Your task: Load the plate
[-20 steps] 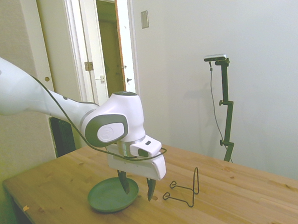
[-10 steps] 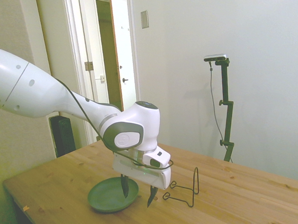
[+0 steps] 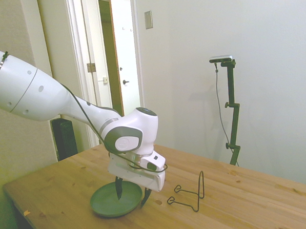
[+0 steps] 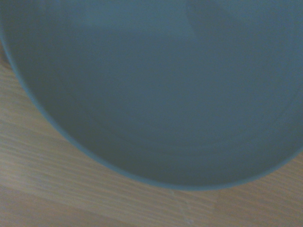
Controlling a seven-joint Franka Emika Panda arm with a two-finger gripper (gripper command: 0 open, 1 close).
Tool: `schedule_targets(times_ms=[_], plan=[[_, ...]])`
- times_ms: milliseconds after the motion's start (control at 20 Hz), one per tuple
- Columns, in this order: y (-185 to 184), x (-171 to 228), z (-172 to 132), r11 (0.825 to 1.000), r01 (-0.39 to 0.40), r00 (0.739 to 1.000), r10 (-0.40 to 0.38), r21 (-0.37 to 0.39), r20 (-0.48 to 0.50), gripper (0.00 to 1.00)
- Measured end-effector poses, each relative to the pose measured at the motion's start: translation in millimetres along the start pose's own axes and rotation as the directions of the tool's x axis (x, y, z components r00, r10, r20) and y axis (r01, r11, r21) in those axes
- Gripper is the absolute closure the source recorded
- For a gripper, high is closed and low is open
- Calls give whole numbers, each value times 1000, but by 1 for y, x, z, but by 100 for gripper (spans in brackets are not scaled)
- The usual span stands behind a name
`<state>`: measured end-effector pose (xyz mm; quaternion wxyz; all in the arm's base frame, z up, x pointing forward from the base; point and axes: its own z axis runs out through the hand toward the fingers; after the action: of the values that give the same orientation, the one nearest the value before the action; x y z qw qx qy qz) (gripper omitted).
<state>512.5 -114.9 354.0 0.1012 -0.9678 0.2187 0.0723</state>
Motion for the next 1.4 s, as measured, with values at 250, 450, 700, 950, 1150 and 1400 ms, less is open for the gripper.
schedule_targets(times_ms=[250, 450, 700, 950, 1150, 1400], plan=[[-1, 0, 3, 1000, 2, 1000, -2, 12, 5, 100], [0, 0, 5, 1000, 0, 1000, 0, 11, 8, 100], [4, 1, 6, 1000, -8, 1000, 7, 11, 9, 100], [11, 5, 7, 1000, -15, 1000, 15, 11, 9, 100], [19, 9, 6, 1000, -26, 1000, 26, 12, 5, 100], [27, 15, -4, 999, -43, 999, 44, 17, -25, 100]])
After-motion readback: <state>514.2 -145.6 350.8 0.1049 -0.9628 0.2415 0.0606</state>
